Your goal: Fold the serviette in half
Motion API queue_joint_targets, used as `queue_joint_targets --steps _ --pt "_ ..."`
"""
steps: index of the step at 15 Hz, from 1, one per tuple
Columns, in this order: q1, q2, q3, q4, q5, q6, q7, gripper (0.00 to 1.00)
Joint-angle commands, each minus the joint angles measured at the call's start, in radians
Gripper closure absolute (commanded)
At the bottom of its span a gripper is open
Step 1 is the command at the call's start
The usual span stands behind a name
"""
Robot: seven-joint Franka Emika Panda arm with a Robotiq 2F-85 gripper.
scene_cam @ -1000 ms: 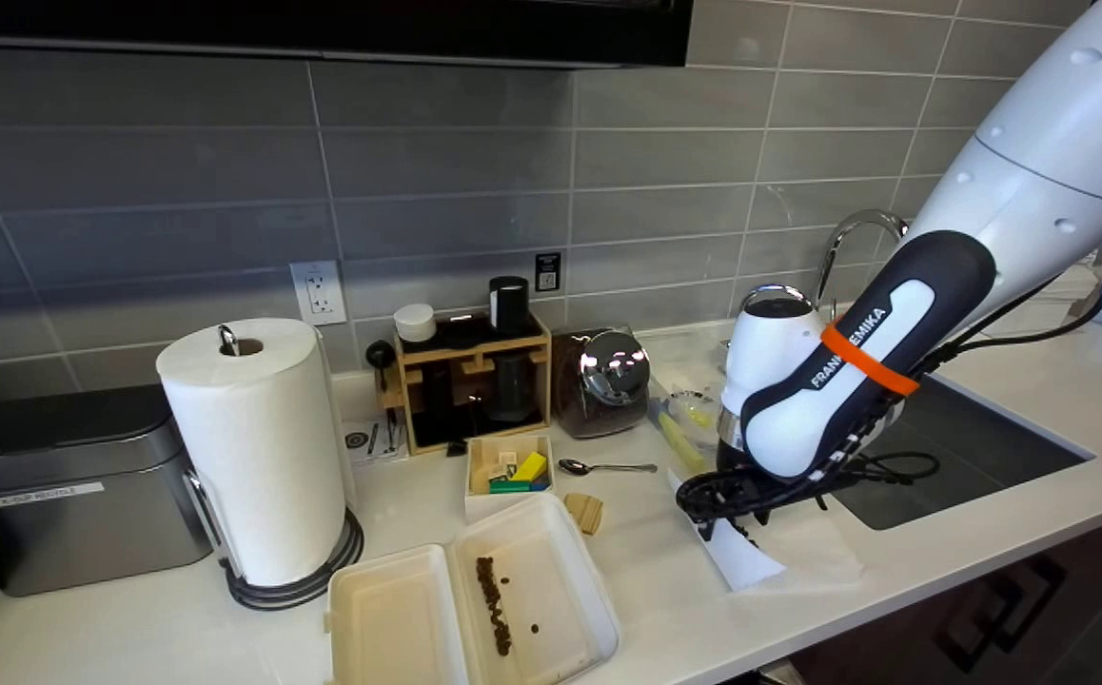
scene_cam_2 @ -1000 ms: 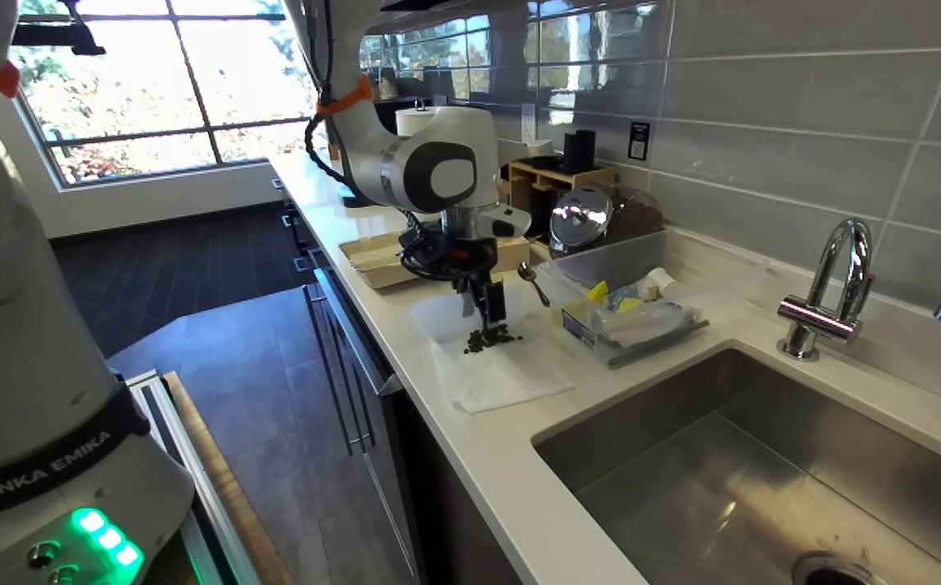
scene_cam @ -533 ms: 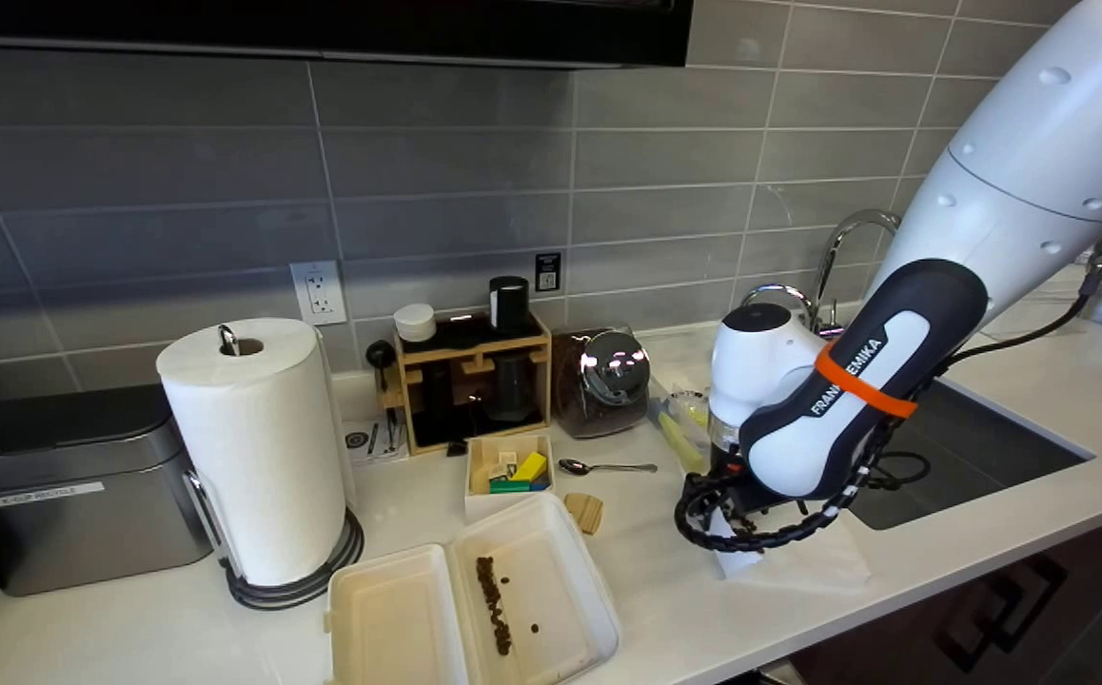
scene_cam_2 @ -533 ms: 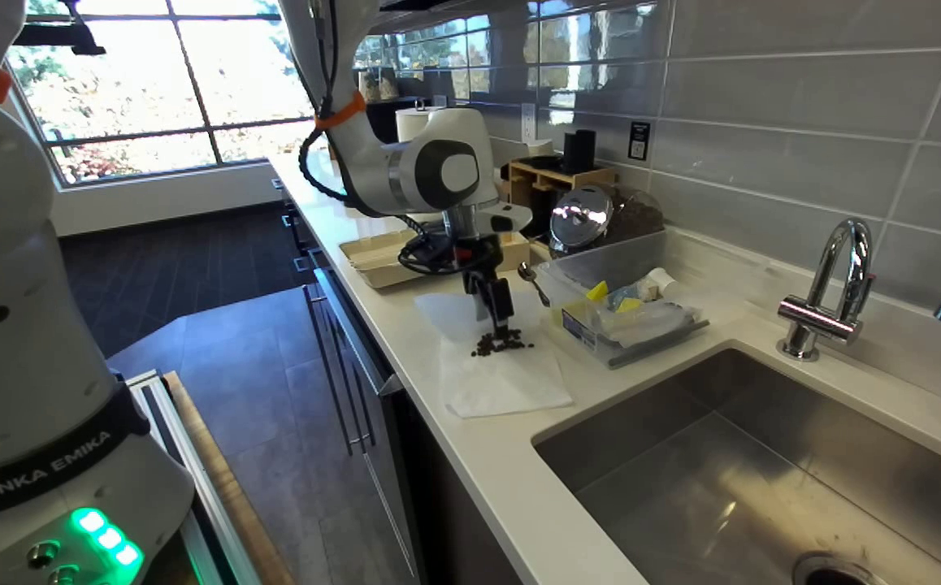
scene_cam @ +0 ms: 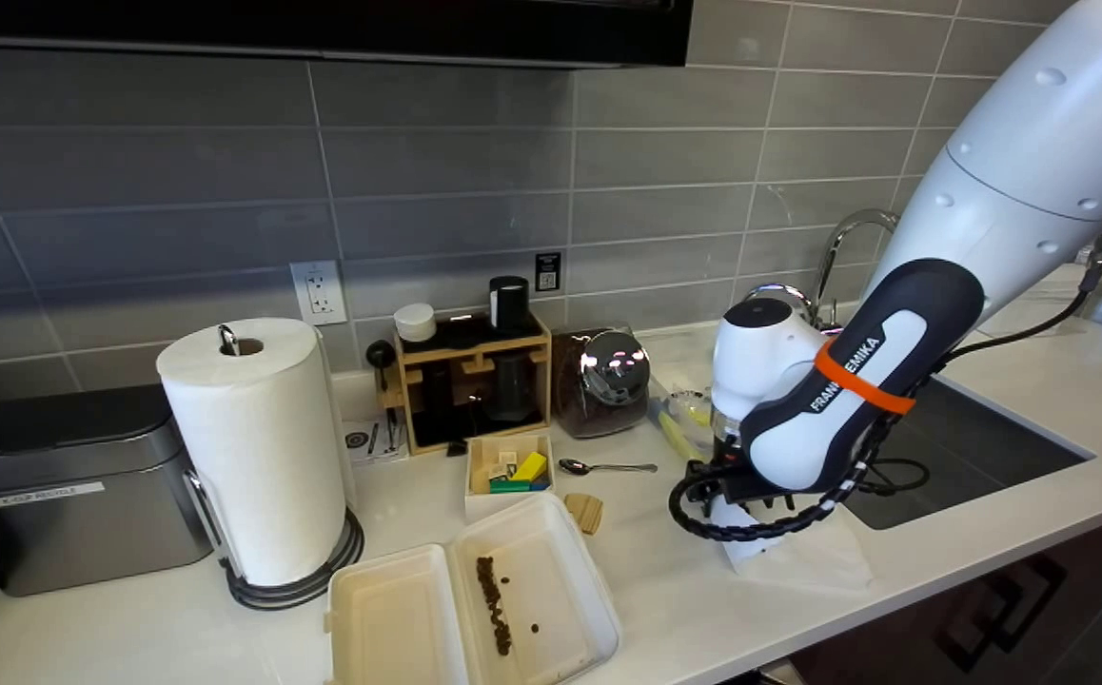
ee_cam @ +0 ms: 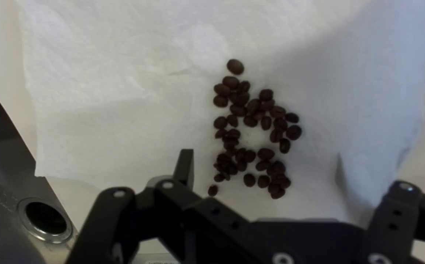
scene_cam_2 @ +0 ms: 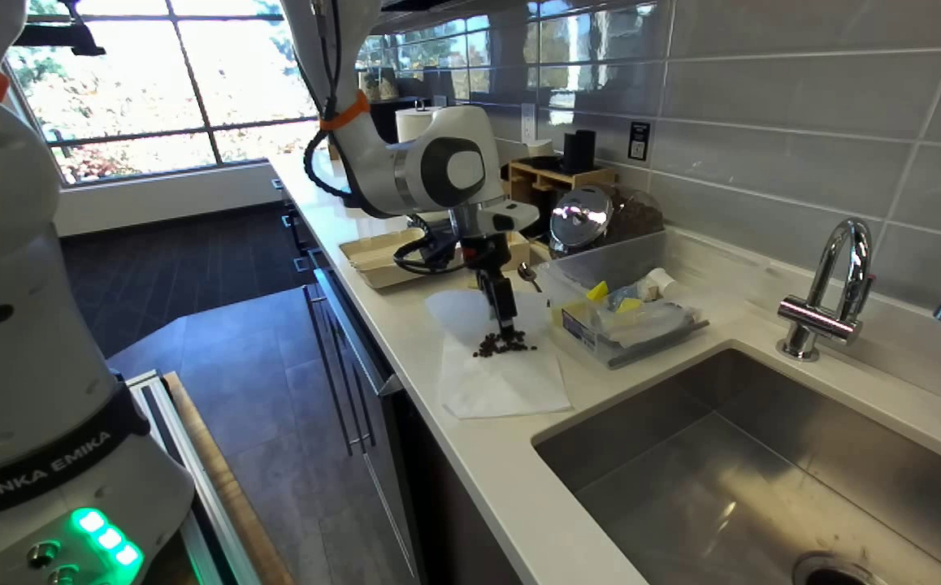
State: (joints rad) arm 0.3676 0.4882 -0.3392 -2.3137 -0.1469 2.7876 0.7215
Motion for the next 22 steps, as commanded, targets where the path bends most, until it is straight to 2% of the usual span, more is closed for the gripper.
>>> queue_joint_targets --steps 1,8,16,22 --pt "-0.101 -0.047 0.064 -0.047 0.050 0.043 -0.037 0.00" --pt "-0.345 -0.090 0.236 -0.137 0.262 0.176 -0.285 0.00" --pt "-0.604 -0.129 0.451 -0.198 0.504 0.177 -0.565 0.00" --pt "-0.727 -0.124 0.517 -0.197 0.549 0.161 -0.718 0.00"
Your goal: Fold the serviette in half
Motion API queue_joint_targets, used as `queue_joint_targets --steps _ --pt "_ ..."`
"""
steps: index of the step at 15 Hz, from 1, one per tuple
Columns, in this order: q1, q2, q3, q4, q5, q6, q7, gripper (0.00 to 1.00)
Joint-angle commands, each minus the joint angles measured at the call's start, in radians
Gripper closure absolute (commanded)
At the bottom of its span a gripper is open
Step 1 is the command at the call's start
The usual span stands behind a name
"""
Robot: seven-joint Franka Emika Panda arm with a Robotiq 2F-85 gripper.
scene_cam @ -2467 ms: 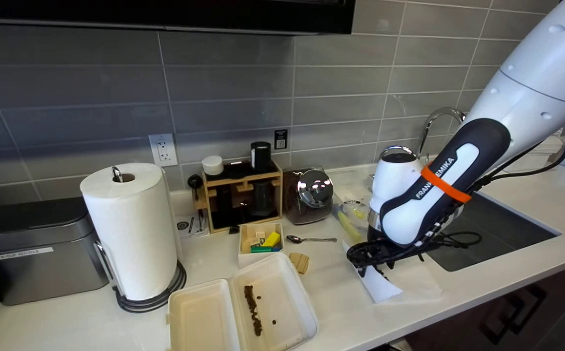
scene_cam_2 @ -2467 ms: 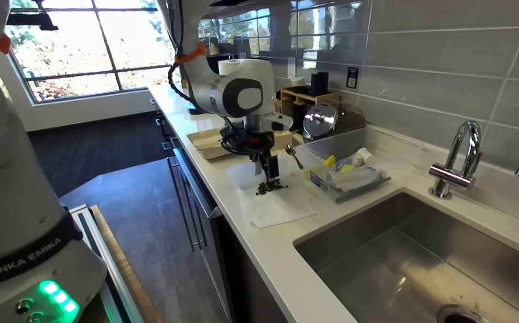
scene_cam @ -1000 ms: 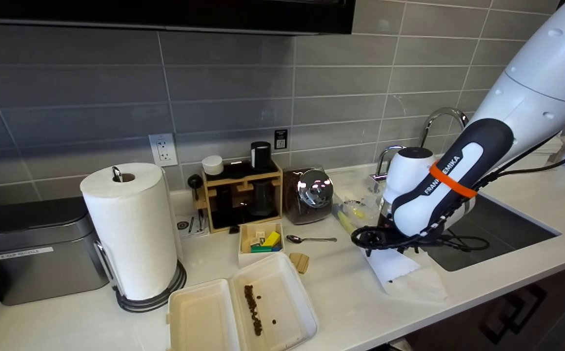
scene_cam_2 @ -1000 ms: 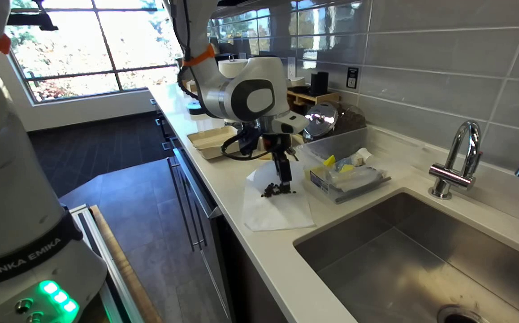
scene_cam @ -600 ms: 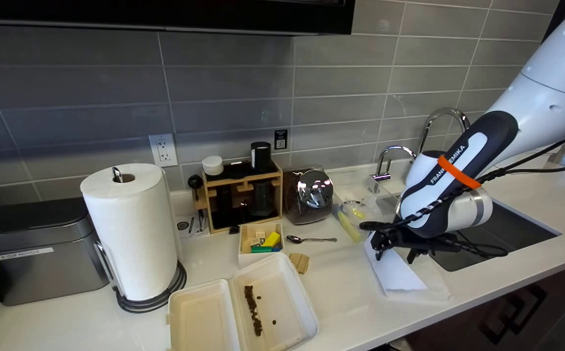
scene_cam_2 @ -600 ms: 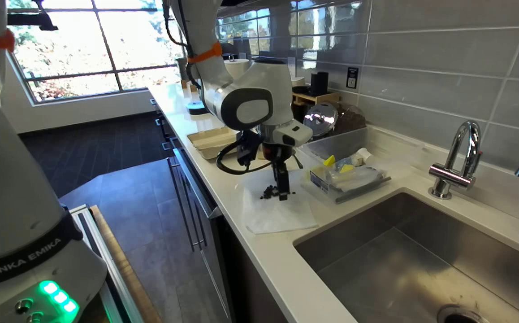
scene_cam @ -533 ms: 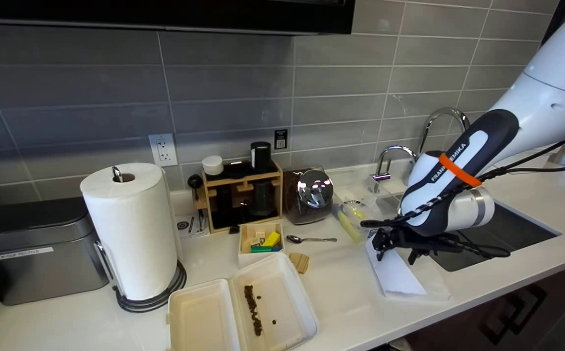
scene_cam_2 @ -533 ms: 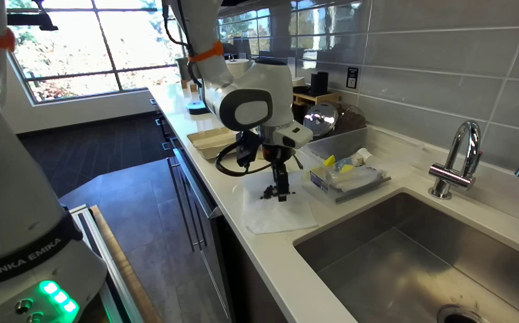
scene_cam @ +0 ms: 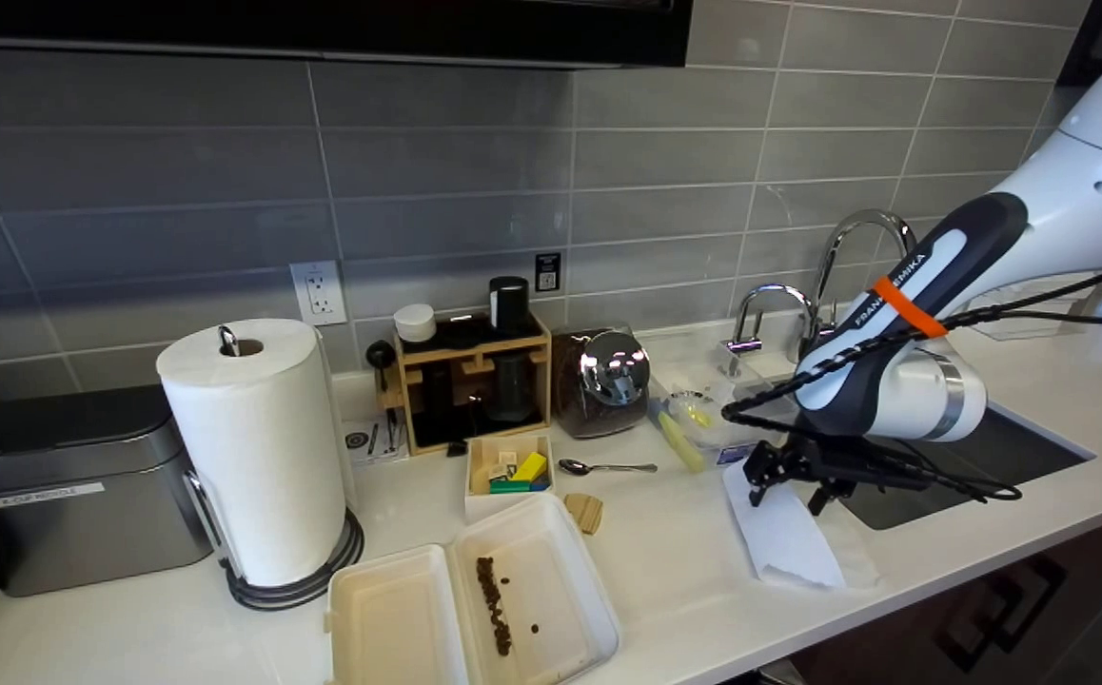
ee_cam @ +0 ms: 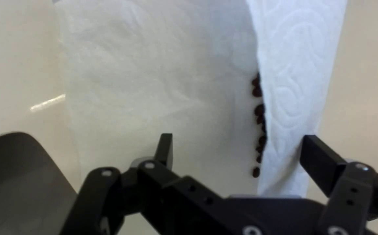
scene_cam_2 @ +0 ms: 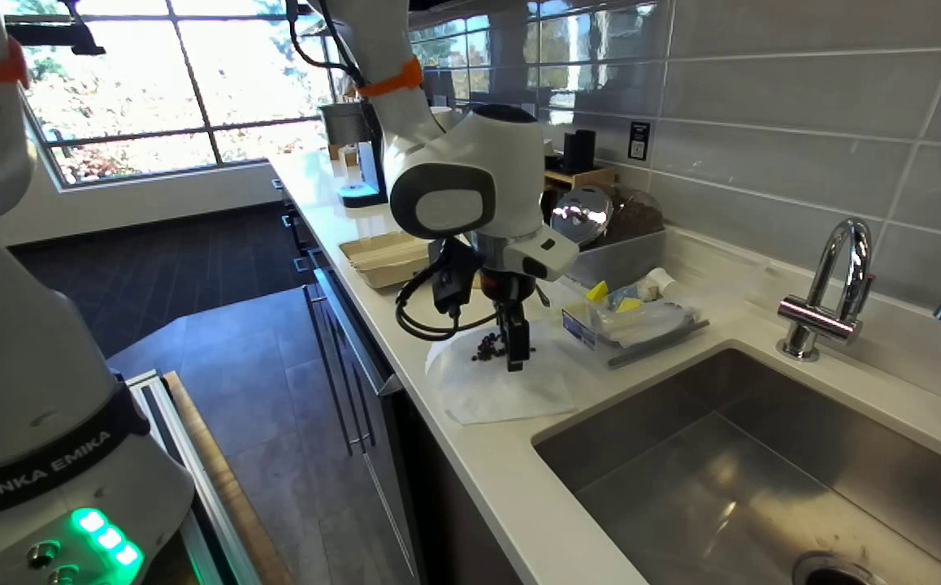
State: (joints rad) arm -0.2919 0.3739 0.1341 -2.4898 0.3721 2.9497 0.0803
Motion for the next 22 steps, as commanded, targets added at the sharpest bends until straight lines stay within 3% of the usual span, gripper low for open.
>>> queue_joint_targets --steps 1,7,12,22 --pt "-0.086 -0.006 0.052 -0.019 0.029 -0.006 -0.093 0.00" --pt "-0.184 0.024 0.103 -0.009 0.020 -0.001 -0.186 0.00" --pt "-0.199 0.040 0.100 -0.009 -0.002 -0.015 -0.210 0.00" --pt "-0.015 0.035 -0.068 -0.022 -0.063 -0.007 -0.147 0.00"
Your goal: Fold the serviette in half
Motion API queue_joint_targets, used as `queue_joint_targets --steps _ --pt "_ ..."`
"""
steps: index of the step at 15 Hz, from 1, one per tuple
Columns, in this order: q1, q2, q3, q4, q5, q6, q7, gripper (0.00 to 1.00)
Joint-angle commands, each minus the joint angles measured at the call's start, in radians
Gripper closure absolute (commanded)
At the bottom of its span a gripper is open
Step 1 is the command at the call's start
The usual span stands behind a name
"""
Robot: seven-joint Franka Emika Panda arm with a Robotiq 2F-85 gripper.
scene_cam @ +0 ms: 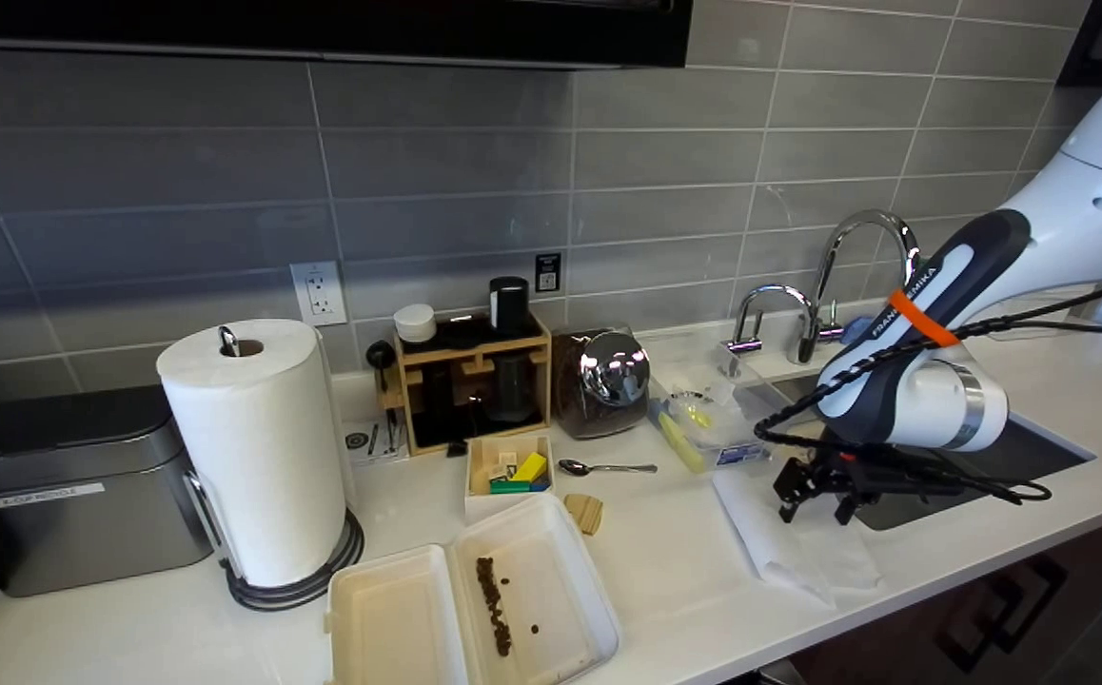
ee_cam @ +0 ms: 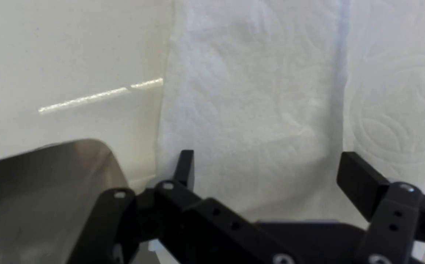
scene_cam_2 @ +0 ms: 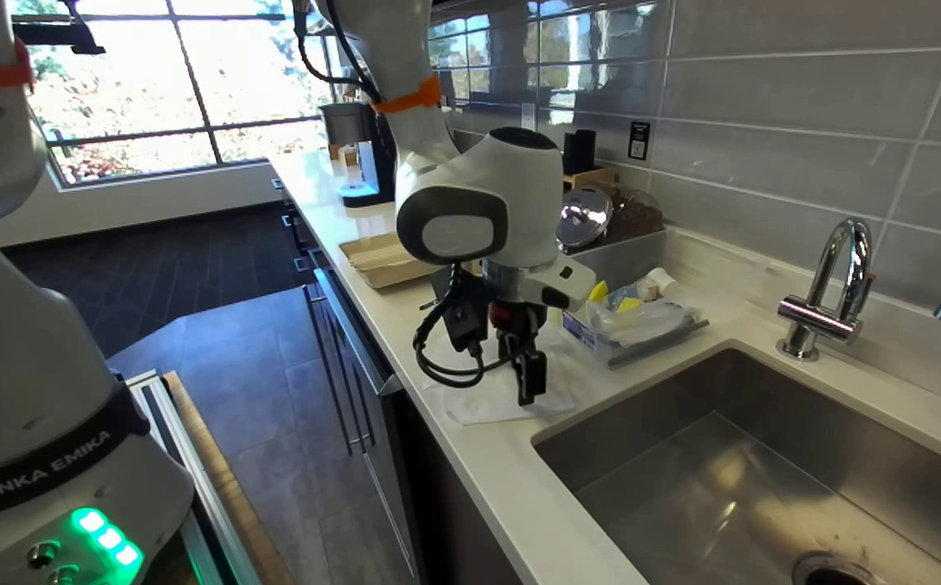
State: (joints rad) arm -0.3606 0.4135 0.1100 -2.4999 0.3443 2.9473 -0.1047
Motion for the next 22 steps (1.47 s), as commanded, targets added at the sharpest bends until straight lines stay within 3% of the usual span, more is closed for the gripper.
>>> queue_joint_targets --steps 1,11,19,22 --pt "0.072 -0.002 -0.059 -0.012 -0.046 -0.002 0.047 0.00" --pt "0.339 0.008 -0.296 -0.011 -0.210 -0.005 0.287 0.00" --pt "0.471 -0.026 -0.387 -0.015 -0.227 -0.041 0.460 0.00" --pt "0.528 -0.078 -0.383 -0.021 -0.233 -0.076 0.519 0.00"
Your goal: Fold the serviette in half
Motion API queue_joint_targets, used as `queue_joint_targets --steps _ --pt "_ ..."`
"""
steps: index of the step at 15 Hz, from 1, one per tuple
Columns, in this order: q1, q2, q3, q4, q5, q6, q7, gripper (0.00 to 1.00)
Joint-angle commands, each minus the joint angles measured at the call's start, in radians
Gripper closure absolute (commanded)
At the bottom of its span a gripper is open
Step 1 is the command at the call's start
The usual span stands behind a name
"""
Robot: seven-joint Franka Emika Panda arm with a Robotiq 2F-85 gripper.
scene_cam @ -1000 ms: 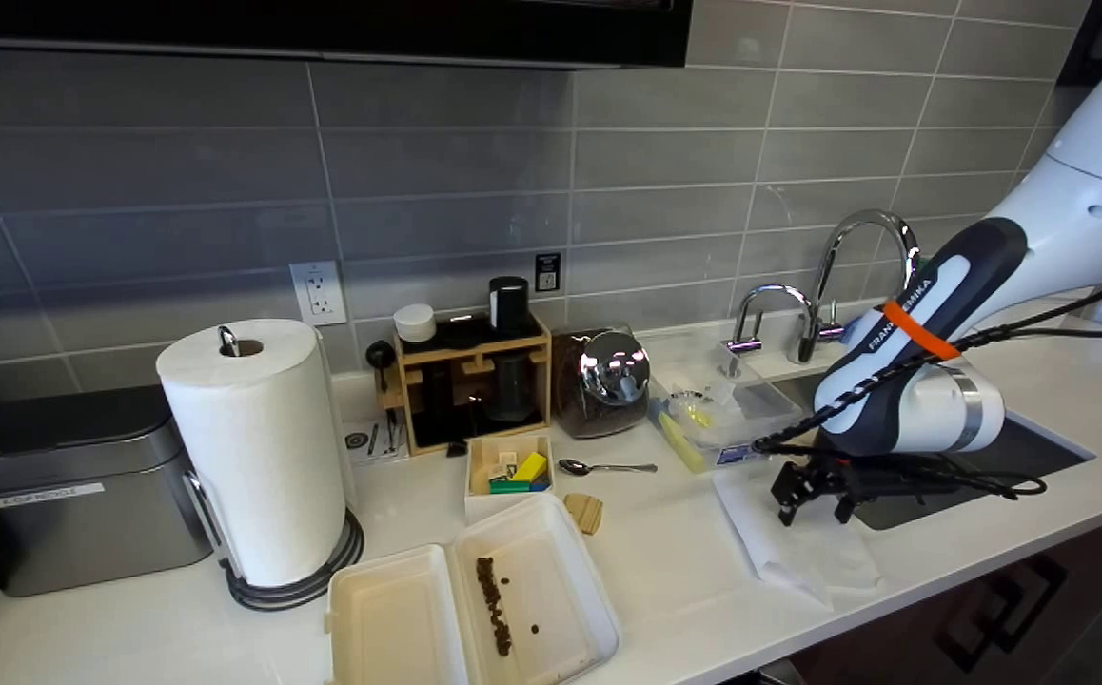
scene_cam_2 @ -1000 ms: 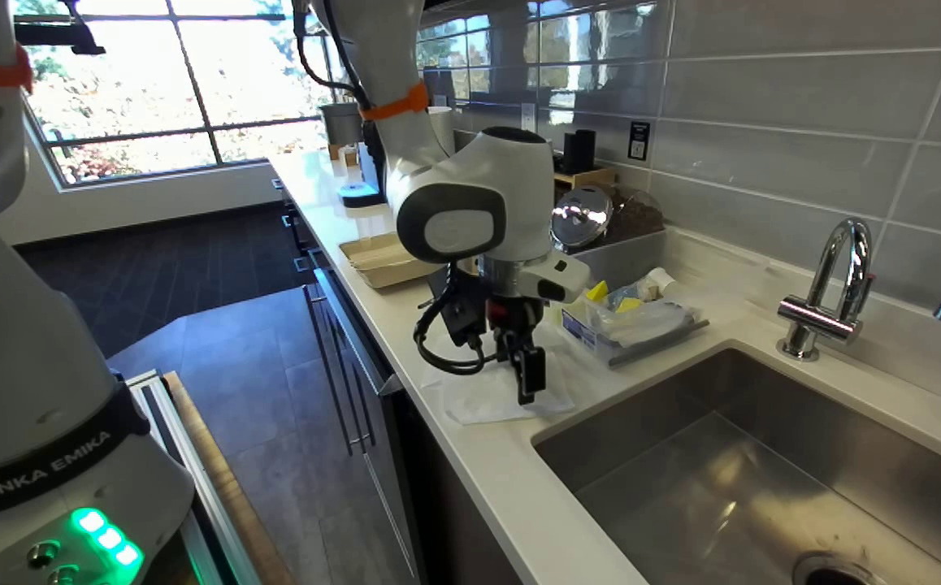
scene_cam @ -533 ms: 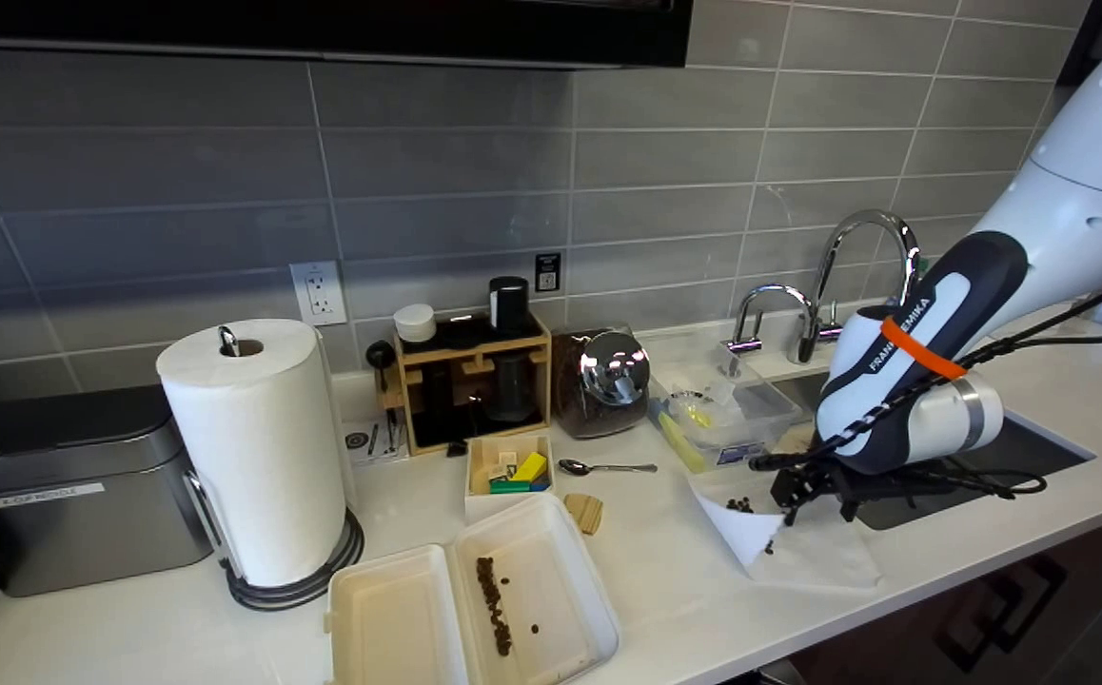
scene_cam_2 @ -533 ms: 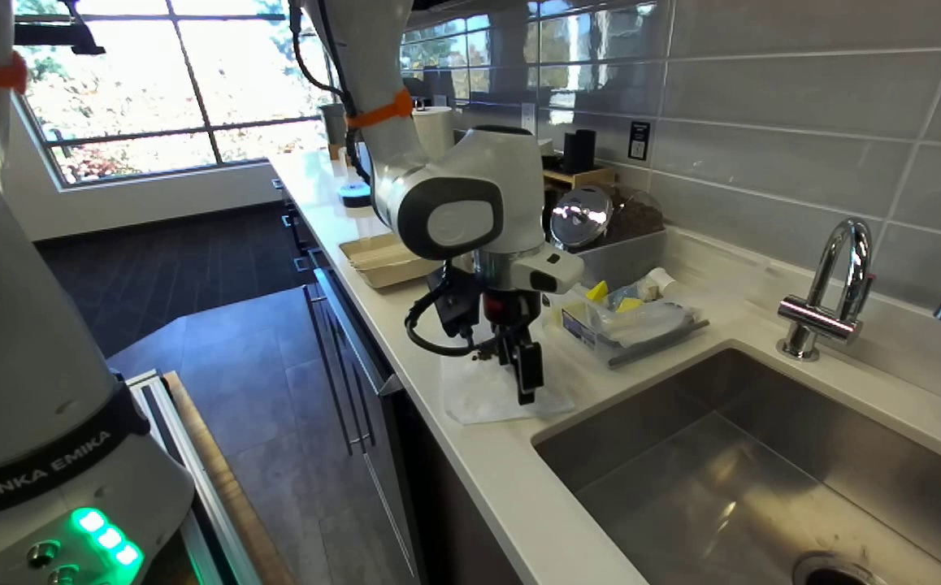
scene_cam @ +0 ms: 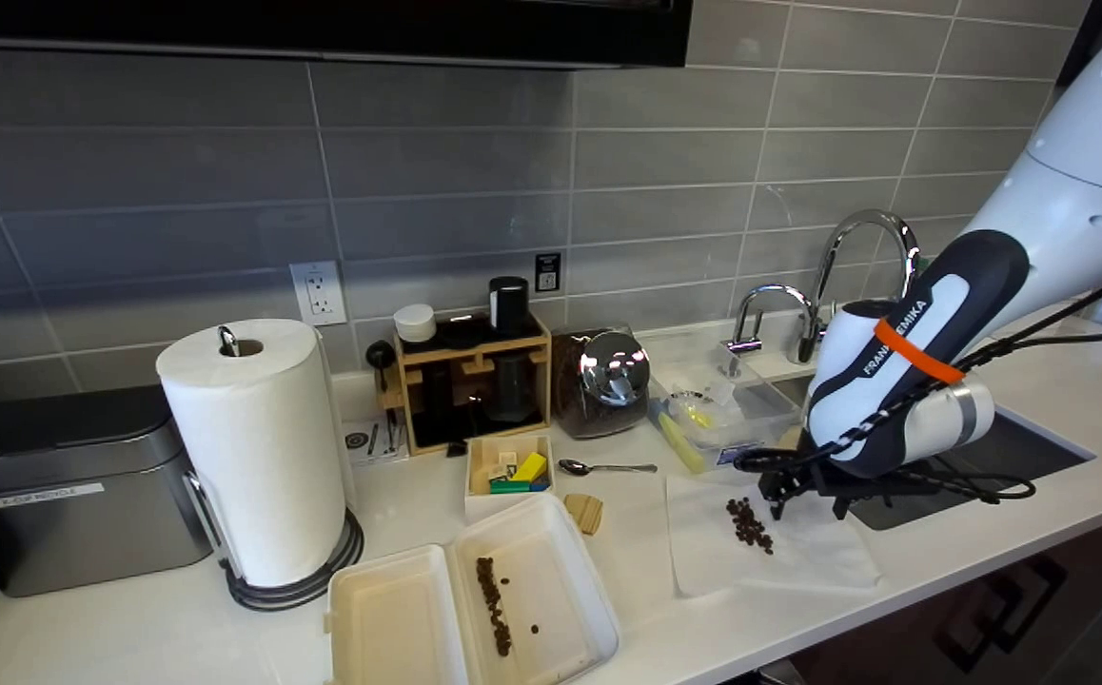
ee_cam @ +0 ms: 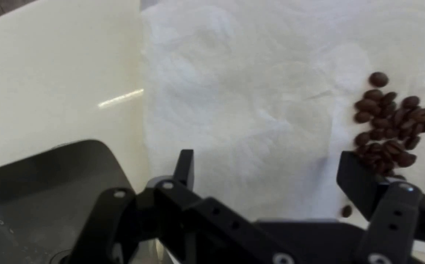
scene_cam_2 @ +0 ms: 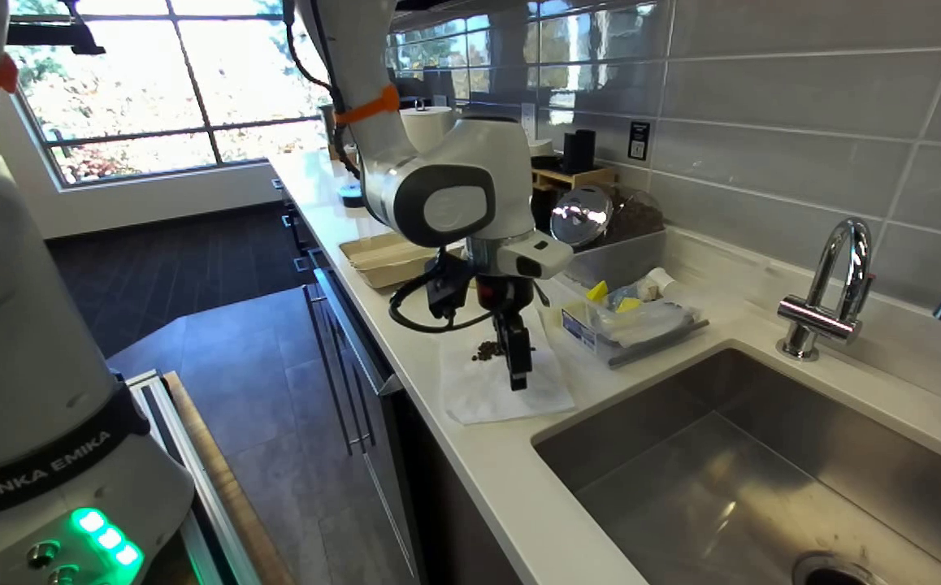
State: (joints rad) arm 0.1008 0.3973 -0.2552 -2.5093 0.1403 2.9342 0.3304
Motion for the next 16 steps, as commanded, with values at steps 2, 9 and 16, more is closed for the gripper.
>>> queue_joint_targets --steps 2,9,16 --pt "0.112 -0.098 -0.023 -0.013 -0.047 -0.107 0.153 0.00" --pt "0.151 -0.244 -0.012 -0.007 -0.234 -0.243 0.351 0.00" --pt "0.049 -0.243 0.088 0.010 -0.224 -0.249 0.327 0.00"
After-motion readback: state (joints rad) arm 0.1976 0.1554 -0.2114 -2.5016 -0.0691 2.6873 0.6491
